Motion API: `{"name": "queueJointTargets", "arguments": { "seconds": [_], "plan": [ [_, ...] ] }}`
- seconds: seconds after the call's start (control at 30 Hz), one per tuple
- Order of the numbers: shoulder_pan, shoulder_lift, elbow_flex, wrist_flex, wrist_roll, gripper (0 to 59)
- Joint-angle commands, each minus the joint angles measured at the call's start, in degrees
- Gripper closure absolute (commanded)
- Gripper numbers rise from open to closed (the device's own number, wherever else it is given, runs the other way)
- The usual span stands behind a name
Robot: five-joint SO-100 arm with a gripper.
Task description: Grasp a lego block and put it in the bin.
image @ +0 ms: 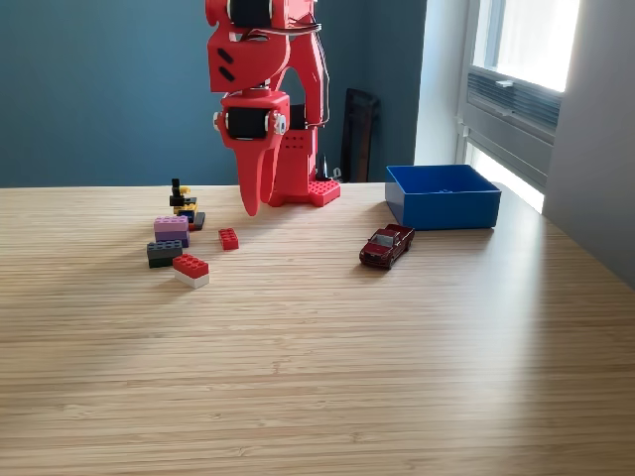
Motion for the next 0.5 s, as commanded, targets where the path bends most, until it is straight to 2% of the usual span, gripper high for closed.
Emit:
{"name": "queueJointTargets", "arguments": {
  "seconds": [0.03, 0.23, 0.5],
  "plan": [
    [2.4, 5.2, 3.6, -0.4, 3.9, 44.2],
    [5.1, 5.4, 9.1, -0.4, 8.5, 39.7],
    [14.2, 5.5, 11.7, -0.5, 9.5, 38.9]
  ]
}}
